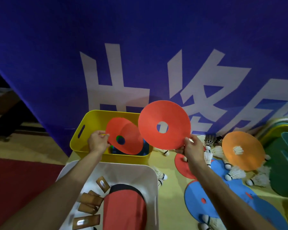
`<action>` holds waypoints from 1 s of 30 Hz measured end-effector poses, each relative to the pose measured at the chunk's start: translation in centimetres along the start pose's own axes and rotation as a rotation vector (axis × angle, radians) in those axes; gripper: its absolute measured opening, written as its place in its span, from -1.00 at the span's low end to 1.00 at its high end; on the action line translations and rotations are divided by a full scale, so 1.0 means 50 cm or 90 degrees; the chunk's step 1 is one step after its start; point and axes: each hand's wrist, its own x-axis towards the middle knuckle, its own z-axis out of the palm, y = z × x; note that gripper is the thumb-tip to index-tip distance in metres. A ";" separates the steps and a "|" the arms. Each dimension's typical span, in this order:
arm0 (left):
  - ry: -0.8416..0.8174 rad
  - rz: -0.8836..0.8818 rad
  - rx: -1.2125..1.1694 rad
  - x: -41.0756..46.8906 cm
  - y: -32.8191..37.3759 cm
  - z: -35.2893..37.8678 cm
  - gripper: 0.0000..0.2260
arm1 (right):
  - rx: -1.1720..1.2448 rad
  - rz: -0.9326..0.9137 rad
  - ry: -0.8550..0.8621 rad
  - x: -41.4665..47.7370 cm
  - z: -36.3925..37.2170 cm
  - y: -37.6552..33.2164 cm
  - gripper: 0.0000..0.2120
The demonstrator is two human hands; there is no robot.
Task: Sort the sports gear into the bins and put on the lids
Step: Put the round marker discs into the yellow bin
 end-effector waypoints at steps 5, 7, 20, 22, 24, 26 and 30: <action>-0.154 -0.055 0.073 0.028 -0.020 0.015 -0.74 | -0.006 0.002 0.006 -0.013 0.019 -0.014 -0.76; -0.166 -0.030 0.068 0.029 -0.015 0.011 -0.75 | -0.011 0.002 0.000 -0.016 0.030 -0.020 -0.78; -0.128 0.096 -0.085 -0.010 0.052 -0.092 -0.85 | -0.038 0.029 -0.066 -0.023 0.176 -0.026 -0.72; -0.116 0.102 -0.100 -0.015 0.055 -0.104 -0.86 | -0.055 0.058 -0.071 -0.025 0.186 -0.024 -0.69; -0.116 0.105 -0.110 -0.019 0.059 -0.112 -0.87 | -0.097 0.092 -0.089 -0.032 0.184 -0.019 -0.69; -0.124 0.103 -0.139 -0.026 0.067 -0.113 -0.84 | -0.111 0.116 -0.093 -0.038 0.174 -0.015 -0.69; -0.158 0.096 -0.194 -0.049 0.090 -0.091 -0.81 | -0.114 0.123 -0.078 -0.031 0.140 -0.008 -0.69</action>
